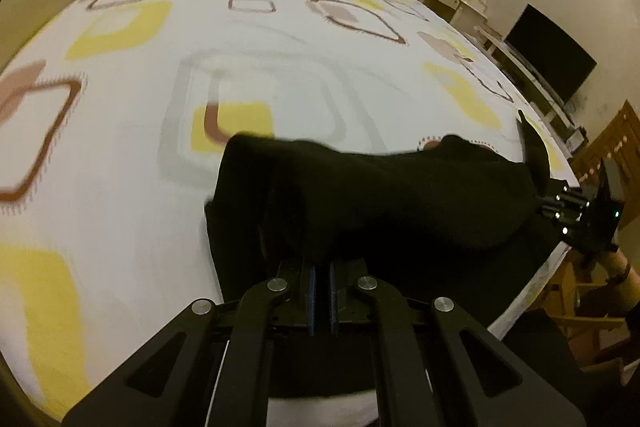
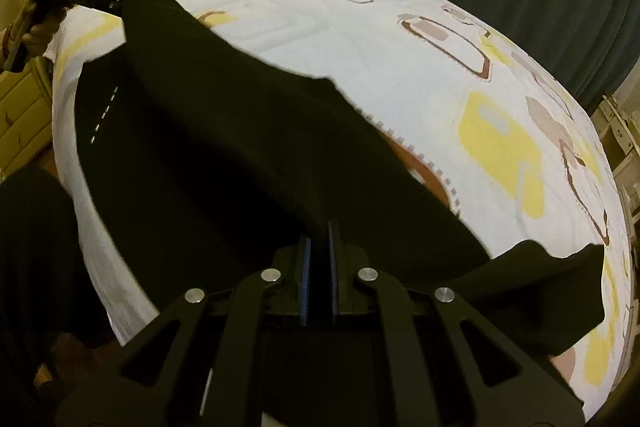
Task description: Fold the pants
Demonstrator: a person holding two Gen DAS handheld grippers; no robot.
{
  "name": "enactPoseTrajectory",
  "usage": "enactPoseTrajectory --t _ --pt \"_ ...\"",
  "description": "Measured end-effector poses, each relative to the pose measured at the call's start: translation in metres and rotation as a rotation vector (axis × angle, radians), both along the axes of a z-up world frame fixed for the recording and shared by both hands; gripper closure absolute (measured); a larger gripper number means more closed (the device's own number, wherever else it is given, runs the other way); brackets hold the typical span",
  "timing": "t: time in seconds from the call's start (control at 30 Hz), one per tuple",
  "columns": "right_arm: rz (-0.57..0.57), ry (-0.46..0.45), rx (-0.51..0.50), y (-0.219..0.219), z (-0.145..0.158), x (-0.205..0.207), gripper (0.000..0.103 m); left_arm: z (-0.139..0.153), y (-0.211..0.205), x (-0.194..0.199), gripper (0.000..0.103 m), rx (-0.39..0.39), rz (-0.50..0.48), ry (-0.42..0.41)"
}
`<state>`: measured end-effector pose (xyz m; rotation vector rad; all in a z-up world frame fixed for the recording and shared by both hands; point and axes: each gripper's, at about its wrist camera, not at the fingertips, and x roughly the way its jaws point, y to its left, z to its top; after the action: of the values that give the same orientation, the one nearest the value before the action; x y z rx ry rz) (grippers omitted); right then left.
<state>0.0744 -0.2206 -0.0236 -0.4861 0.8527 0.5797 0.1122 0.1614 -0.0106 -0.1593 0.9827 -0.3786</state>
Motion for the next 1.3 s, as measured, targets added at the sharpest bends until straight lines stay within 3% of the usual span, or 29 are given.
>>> enactPoseTrajectory --t 0.13,0.23,0.27,0.37,0.43,0.47,0.6,0.67,0.77,0.97,1.13,1.3 --pt "-0.001 0.015 -0.043 0.003 -0.016 -0.009 0.096 -0.019 0.001 -0.016 0.095 -0.068 0.024 0.066" --pt "-0.065 0.027 0.018 -0.005 -0.015 -0.011 0.091 -0.029 0.007 -0.025 0.089 -0.132 0.075 0.107" --pt "-0.091 0.030 0.055 -0.011 -0.012 -0.012 0.090 -0.033 0.011 -0.030 0.080 -0.159 0.100 0.125" --pt "-0.171 0.068 0.163 -0.025 -0.003 -0.015 0.073 -0.039 0.023 -0.048 0.067 -0.284 0.169 0.152" --pt "-0.248 0.116 0.298 -0.040 0.003 -0.019 0.048 -0.039 0.027 -0.061 0.066 -0.354 0.207 0.148" --pt "-0.292 0.157 0.394 -0.049 0.006 -0.021 0.047 -0.039 0.027 -0.064 0.064 -0.363 0.221 0.147" --pt "-0.441 0.382 0.787 -0.071 -0.007 -0.023 0.046 -0.038 0.019 -0.067 0.050 -0.413 0.272 0.134" --pt "-0.494 0.516 0.947 -0.069 -0.026 -0.027 0.046 -0.038 0.015 -0.064 0.049 -0.411 0.291 0.122" --pt "-0.557 0.601 1.073 -0.056 -0.047 -0.031 0.046 -0.041 0.010 -0.058 0.049 -0.402 0.333 0.118" --pt "-0.670 0.601 1.230 -0.040 -0.070 -0.021 0.046 -0.048 0.012 -0.053 0.047 -0.382 0.376 0.120" --pt "-0.732 0.535 1.228 -0.030 -0.068 -0.017 0.051 -0.047 0.004 -0.049 0.041 -0.350 0.423 0.108" --pt "-0.753 0.547 1.250 -0.029 -0.072 -0.020 0.059 -0.047 -0.002 -0.062 0.041 -0.313 0.486 0.129"
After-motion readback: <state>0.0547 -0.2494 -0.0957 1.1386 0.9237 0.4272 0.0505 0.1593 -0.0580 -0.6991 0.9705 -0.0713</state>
